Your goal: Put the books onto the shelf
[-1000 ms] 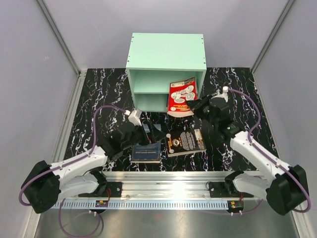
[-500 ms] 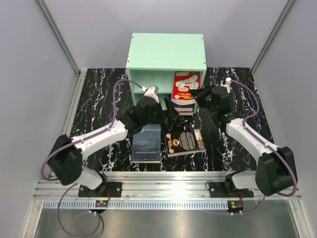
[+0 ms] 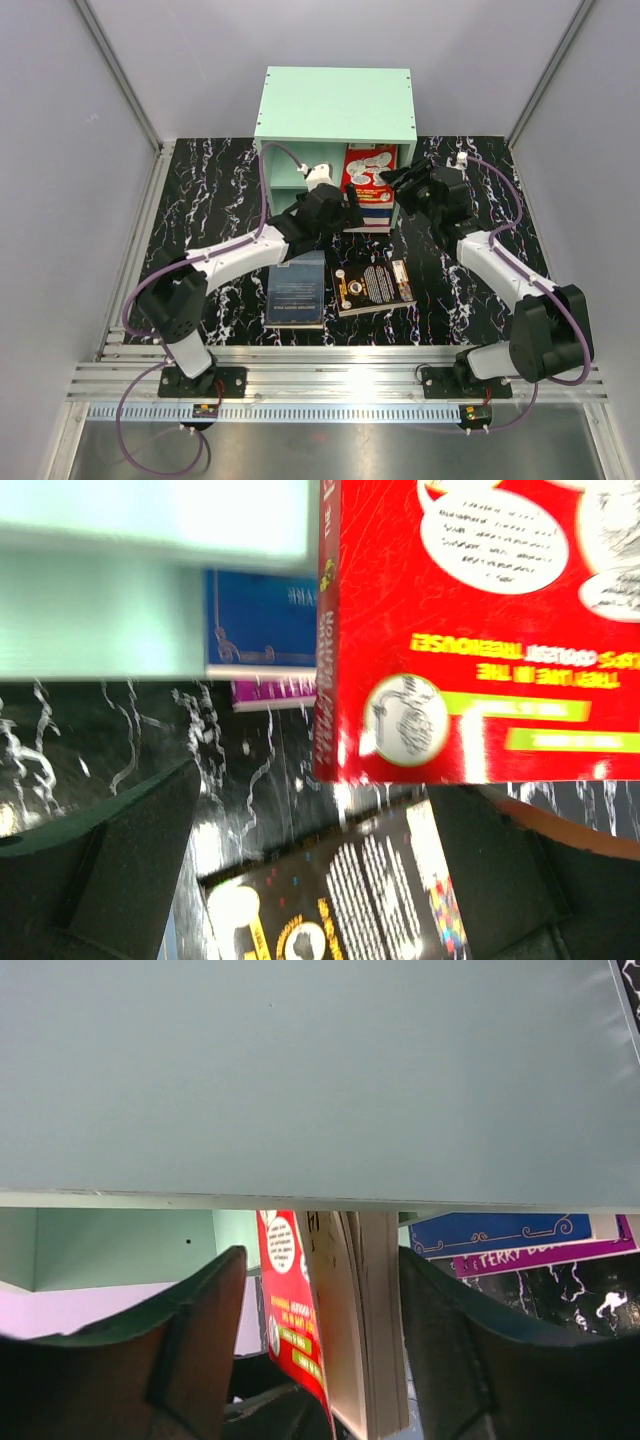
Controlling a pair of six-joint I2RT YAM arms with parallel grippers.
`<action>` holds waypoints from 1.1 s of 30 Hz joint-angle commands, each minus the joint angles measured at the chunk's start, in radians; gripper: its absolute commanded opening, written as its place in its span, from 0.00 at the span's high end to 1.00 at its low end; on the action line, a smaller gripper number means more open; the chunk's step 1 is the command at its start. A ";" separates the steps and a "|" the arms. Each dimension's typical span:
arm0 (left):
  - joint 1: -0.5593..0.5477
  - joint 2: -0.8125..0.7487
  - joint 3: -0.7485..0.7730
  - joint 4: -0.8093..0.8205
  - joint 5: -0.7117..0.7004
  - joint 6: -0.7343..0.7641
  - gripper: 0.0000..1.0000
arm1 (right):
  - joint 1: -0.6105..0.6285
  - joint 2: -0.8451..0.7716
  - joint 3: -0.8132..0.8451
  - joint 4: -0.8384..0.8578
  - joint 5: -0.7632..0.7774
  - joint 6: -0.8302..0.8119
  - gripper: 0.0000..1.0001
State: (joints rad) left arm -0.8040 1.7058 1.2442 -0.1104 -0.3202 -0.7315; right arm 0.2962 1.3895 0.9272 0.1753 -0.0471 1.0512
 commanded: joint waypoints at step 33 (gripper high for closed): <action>-0.080 -0.160 -0.177 0.219 -0.023 0.012 0.01 | -0.037 -0.573 -0.394 -0.452 -0.082 -0.106 0.03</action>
State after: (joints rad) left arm -0.8730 1.7100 1.1942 0.0406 -0.4469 -0.7155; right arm 0.2649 0.8730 0.6006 -0.1368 -0.1680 0.9489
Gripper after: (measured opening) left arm 0.985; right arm 0.969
